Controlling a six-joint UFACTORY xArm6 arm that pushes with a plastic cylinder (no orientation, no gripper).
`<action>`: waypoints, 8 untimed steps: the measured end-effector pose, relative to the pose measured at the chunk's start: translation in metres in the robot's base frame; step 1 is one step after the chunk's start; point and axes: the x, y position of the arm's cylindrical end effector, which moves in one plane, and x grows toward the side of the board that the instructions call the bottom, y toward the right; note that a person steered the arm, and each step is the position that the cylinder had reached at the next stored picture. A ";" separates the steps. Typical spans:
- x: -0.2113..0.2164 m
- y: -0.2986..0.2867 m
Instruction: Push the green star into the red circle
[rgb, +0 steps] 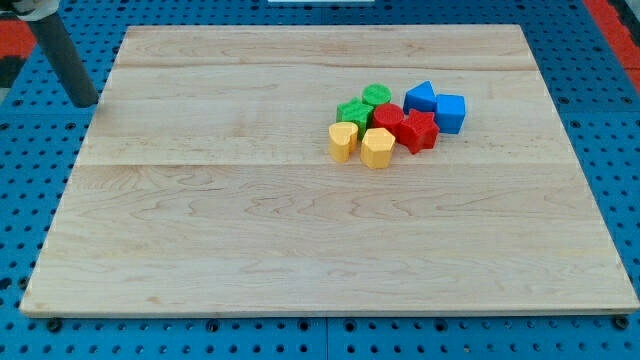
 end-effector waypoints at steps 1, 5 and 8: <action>0.000 0.054; 0.042 0.156; 0.050 0.300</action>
